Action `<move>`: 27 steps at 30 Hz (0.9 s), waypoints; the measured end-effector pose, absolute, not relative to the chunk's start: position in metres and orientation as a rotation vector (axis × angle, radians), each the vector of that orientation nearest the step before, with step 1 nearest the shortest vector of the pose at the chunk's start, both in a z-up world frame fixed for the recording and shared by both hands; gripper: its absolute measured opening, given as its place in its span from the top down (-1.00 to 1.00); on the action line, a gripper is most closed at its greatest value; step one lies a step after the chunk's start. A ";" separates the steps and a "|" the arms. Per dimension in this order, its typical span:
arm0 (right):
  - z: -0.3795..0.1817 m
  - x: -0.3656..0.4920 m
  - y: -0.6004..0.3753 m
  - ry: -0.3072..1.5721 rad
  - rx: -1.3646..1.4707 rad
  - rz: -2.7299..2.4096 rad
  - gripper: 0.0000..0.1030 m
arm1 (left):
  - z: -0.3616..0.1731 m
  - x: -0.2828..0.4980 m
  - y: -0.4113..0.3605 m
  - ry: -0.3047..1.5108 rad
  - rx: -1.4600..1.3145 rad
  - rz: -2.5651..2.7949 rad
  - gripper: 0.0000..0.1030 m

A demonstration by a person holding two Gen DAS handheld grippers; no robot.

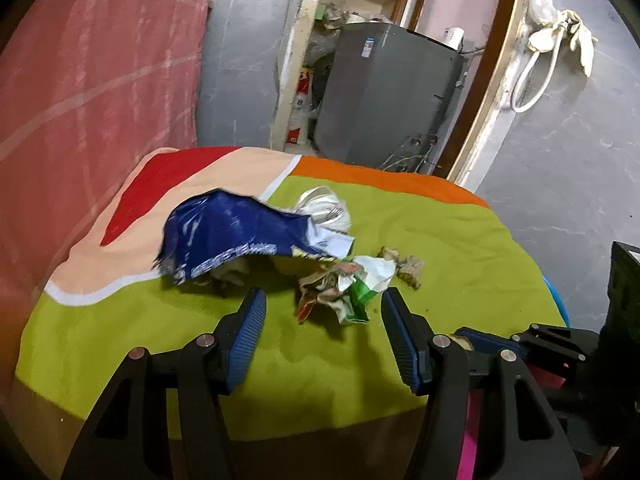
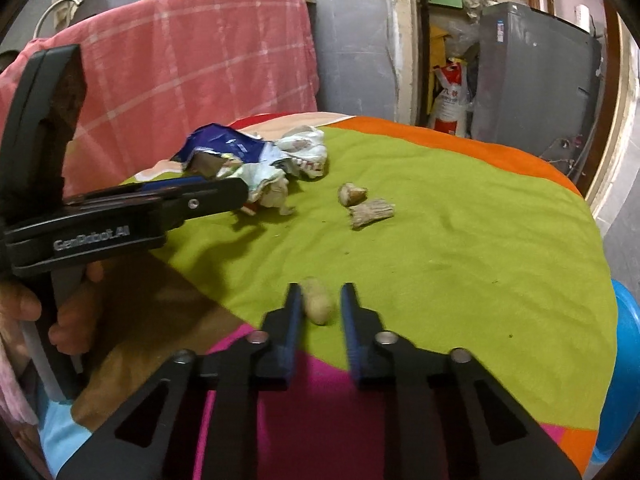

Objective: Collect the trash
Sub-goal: 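Grasp the green-white wrapper with the left gripper while the right gripper grasps a beige shell piece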

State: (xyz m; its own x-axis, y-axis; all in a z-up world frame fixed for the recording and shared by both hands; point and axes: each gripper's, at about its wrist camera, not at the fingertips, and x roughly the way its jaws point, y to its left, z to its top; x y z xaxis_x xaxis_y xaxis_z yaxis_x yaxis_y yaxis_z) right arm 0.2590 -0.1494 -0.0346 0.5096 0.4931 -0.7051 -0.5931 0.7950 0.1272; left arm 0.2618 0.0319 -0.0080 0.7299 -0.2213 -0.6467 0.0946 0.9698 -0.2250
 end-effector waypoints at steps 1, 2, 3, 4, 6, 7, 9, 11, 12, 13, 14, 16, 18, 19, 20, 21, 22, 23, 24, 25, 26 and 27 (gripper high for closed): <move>-0.035 0.261 -0.151 0.802 -0.131 0.649 0.74 | -0.008 0.263 0.031 0.733 -0.180 -0.179 0.01; -0.035 0.263 -0.154 0.800 -0.123 0.642 0.75 | -0.007 0.265 0.030 0.732 -0.181 -0.187 0.08; -0.034 0.266 -0.156 0.798 -0.118 0.634 0.75 | -0.007 0.265 0.029 0.732 -0.182 -0.192 0.10; -0.034 0.267 -0.157 0.796 -0.114 0.626 0.75 | -0.007 0.267 0.029 0.732 -0.179 -0.194 0.12; -0.034 0.271 -0.162 0.795 -0.102 0.613 0.76 | -0.007 0.268 0.026 0.732 -0.175 -0.200 0.21; -0.034 0.273 -0.163 0.795 -0.097 0.611 0.76 | -0.008 0.268 0.025 0.734 -0.174 -0.202 0.31; -0.034 0.275 -0.165 0.794 -0.086 0.610 0.79 | -0.008 0.269 0.024 0.735 -0.168 -0.202 0.37; -0.034 0.275 -0.165 0.793 -0.080 0.612 0.79 | -0.008 0.269 0.023 0.736 -0.160 -0.200 0.50; -0.034 0.275 -0.165 0.791 -0.081 0.612 0.79 | -0.008 0.269 0.023 0.735 -0.159 -0.200 0.53; -0.034 0.274 -0.164 0.787 -0.081 0.611 0.79 | -0.008 0.269 0.022 0.735 -0.158 -0.200 0.57; -0.034 0.274 -0.164 0.785 -0.082 0.611 0.80 | -0.008 0.269 0.022 0.734 -0.156 -0.200 0.64; -0.033 0.273 -0.164 0.781 -0.082 0.611 0.81 | -0.010 0.269 0.022 0.740 -0.158 -0.202 0.71; -0.033 0.272 -0.165 0.776 -0.081 0.608 0.83 | -0.010 0.268 0.022 0.741 -0.160 -0.203 0.74; -0.033 0.271 -0.165 0.773 -0.080 0.607 0.83 | -0.010 0.267 0.022 0.741 -0.160 -0.205 0.75; -0.033 0.270 -0.166 0.770 -0.079 0.605 0.83 | -0.009 0.265 0.021 0.741 -0.161 -0.206 0.76; -0.032 0.269 -0.166 0.766 -0.077 0.603 0.83 | -0.009 0.263 0.020 0.741 -0.161 -0.207 0.77; -0.032 0.268 -0.167 0.763 -0.074 0.602 0.84 | -0.009 0.262 0.019 0.740 -0.162 -0.207 0.77; -0.031 0.267 -0.169 0.757 -0.071 0.598 0.84 | -0.008 0.259 0.018 0.738 -0.165 -0.210 0.77; -0.031 0.266 -0.170 0.750 -0.065 0.597 0.84 | -0.007 0.257 0.018 0.736 -0.169 -0.212 0.77; -0.029 0.265 -0.171 0.744 -0.062 0.597 0.84 | -0.006 0.254 0.017 0.731 -0.168 -0.213 0.78; -0.028 0.263 -0.173 0.735 -0.062 0.595 0.84 | -0.005 0.251 0.016 0.726 -0.165 -0.213 0.78; -0.028 0.261 -0.174 0.728 -0.064 0.593 0.84 | -0.005 0.250 0.016 0.724 -0.164 -0.217 0.78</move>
